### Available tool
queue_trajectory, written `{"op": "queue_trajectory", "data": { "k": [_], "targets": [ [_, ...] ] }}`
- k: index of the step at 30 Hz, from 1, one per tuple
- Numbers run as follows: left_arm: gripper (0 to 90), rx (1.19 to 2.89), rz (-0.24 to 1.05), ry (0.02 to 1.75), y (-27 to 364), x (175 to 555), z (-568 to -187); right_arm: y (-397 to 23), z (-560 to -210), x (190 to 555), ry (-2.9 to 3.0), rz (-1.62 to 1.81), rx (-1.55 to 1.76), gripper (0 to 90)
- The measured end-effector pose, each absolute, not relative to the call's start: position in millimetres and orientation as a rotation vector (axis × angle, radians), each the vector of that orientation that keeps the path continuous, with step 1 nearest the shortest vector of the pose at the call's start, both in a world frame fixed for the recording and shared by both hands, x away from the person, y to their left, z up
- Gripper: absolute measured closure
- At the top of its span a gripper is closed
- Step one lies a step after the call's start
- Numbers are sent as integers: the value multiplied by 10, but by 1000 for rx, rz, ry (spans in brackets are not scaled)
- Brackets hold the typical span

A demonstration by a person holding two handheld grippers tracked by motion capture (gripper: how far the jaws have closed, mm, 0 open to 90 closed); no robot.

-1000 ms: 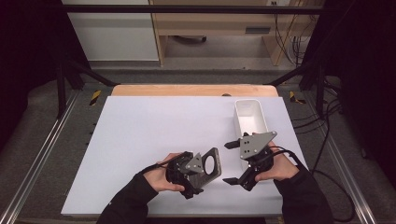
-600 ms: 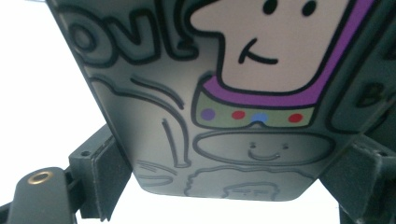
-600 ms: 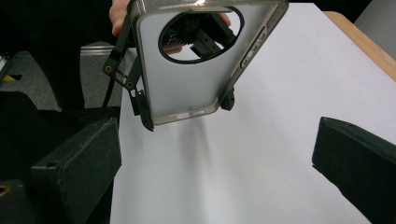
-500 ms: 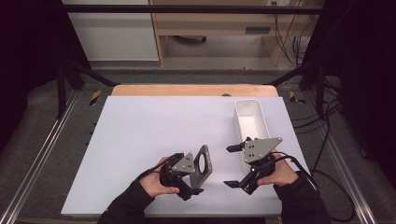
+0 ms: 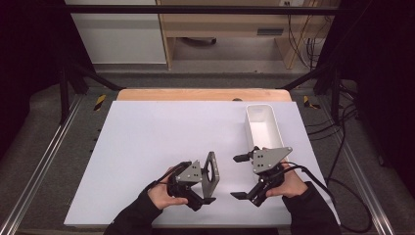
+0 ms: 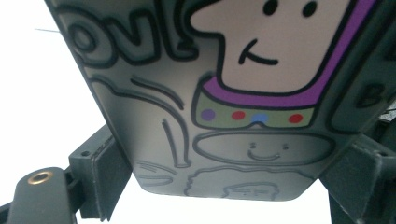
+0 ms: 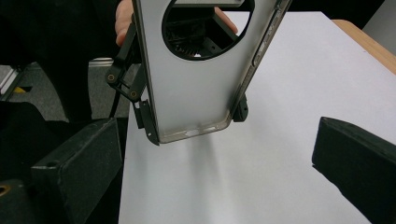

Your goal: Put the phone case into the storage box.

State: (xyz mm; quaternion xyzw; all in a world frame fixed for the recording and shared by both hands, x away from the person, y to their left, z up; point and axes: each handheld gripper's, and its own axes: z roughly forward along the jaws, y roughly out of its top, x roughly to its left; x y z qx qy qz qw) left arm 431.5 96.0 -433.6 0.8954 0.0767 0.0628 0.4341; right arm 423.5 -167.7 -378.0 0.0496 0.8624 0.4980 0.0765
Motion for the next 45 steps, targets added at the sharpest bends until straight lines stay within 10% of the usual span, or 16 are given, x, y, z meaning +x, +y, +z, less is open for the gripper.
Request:
{"op": "queue_trajectory", "data": {
  "k": [45],
  "targets": [
    [113,2181,169,116,785,4325,-4276,-1502,-3727,4318,2565,1547,104,34]
  ]
}}
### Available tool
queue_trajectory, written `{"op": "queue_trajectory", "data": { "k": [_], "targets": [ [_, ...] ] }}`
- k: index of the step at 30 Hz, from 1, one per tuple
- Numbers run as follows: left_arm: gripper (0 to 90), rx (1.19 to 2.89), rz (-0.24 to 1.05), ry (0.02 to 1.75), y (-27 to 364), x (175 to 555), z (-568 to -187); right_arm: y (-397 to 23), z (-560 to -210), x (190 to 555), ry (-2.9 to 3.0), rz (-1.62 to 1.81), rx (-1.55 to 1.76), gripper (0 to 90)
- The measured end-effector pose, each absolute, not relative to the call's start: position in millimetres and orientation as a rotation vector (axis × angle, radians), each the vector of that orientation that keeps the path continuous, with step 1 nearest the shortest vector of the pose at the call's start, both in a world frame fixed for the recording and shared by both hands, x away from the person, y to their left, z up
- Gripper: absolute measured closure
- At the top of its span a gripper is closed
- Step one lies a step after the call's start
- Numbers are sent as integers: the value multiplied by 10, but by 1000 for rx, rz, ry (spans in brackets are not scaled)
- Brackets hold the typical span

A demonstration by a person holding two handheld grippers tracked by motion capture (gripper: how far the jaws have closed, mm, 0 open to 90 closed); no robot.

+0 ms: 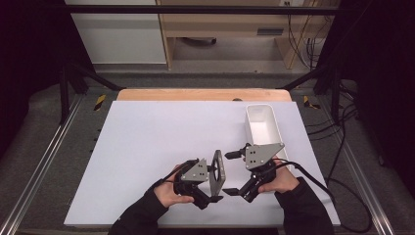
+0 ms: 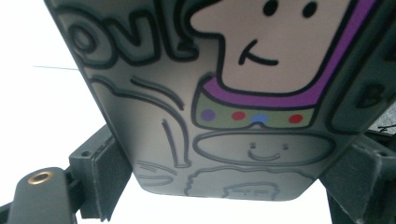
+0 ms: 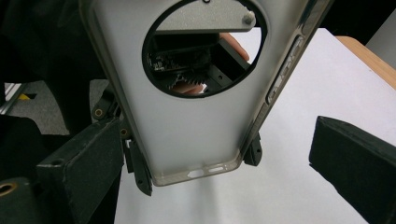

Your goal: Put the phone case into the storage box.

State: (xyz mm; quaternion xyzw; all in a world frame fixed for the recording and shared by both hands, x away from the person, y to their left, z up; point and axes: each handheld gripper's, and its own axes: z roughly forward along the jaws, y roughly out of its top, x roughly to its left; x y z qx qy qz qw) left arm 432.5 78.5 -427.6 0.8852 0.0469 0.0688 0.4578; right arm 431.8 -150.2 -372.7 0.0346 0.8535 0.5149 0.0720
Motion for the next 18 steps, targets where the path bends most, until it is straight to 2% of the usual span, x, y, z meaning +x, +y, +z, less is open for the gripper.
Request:
{"op": "queue_trajectory", "data": {
  "k": [18],
  "targets": [
    [114,2195,153,90,730,4316,-4299,-1483,-3732,4315,2577,1549,83,31]
  ]
}}
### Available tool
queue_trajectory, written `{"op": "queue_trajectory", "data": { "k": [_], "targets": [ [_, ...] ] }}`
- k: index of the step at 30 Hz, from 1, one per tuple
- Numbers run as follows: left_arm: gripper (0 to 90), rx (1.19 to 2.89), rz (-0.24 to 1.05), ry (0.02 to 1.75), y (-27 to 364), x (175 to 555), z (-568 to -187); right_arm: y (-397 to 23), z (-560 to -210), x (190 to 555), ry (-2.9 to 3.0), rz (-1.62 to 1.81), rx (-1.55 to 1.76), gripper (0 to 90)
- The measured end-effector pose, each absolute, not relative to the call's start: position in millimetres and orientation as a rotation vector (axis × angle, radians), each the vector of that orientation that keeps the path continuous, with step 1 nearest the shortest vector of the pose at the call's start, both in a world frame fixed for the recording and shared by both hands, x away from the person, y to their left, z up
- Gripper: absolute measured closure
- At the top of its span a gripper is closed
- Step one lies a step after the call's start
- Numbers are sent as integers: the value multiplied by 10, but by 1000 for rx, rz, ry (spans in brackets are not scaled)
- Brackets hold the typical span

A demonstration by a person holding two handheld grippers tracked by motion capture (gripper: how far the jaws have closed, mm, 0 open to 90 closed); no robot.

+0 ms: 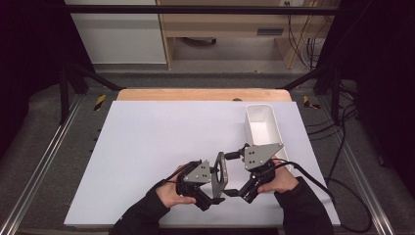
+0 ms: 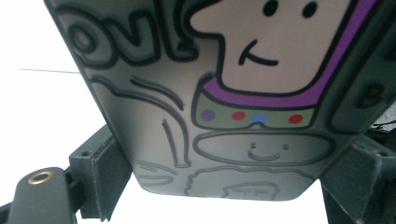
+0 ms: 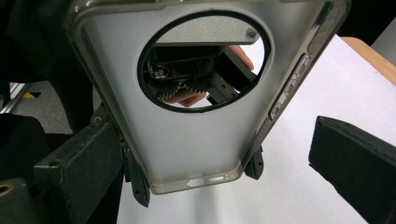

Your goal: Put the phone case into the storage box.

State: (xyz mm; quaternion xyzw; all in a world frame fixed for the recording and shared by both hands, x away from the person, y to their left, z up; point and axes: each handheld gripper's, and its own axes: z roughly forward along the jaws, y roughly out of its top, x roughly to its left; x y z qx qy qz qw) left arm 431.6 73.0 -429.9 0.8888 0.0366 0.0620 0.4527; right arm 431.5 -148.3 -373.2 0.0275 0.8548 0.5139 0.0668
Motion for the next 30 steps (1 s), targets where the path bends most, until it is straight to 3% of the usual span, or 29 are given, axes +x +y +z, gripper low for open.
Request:
{"op": "queue_trajectory", "data": {
  "k": [30],
  "targets": [
    [114,2219,139,33,667,4281,-4345,-1443,-3779,4294,2611,1554,26,21]
  ]
}}
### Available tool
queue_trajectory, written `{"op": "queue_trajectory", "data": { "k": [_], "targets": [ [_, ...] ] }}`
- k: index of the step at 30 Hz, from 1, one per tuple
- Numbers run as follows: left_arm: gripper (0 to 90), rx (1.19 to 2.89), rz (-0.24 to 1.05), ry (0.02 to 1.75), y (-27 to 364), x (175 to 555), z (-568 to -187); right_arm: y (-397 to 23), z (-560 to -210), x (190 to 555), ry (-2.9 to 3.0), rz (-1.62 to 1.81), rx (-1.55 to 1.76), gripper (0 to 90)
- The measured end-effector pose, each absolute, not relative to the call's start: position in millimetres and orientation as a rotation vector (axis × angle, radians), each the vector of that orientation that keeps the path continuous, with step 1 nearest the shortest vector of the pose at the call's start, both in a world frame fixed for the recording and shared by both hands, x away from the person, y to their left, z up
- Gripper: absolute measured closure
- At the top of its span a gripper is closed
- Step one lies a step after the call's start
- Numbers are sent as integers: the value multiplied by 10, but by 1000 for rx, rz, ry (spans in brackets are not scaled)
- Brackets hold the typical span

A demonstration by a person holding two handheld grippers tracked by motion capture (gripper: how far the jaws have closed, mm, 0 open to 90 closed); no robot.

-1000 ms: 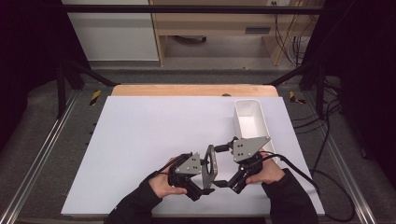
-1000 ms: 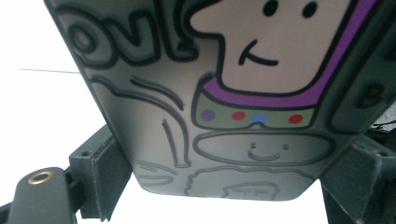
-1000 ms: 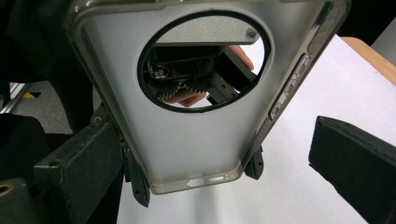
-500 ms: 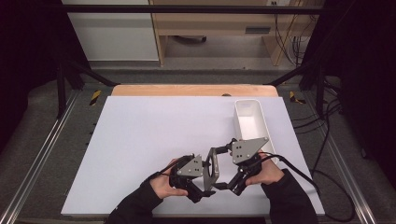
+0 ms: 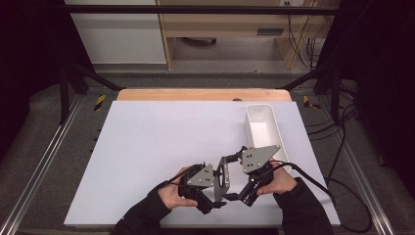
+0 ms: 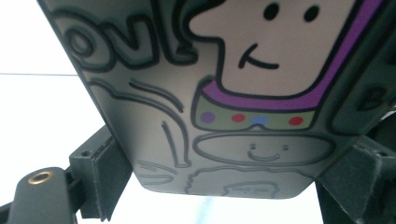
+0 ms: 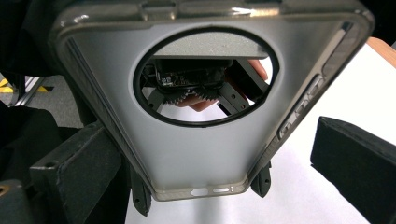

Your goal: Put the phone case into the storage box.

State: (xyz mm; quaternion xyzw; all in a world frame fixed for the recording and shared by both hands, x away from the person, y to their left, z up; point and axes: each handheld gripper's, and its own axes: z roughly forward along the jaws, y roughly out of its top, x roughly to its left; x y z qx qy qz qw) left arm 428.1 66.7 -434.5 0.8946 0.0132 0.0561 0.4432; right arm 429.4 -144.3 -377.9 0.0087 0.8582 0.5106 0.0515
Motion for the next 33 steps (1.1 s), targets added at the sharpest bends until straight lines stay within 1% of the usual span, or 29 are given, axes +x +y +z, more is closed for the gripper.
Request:
{"op": "queue_trajectory", "data": {
  "k": [11,17,21,33],
  "targets": [
    [114,2240,131,16,641,4268,-4368,-1432,-3796,4282,2619,1564,-5,44],
    [114,2246,126,9,633,4267,-4379,-1427,-3805,4276,2624,1570,-22,71],
    [114,2244,124,9,637,4268,-4376,-1432,-3801,4271,2627,1584,-32,109],
    [112,2238,103,22,648,4270,-4368,-1434,-3800,4277,2625,1601,-27,116]
  ]
}}
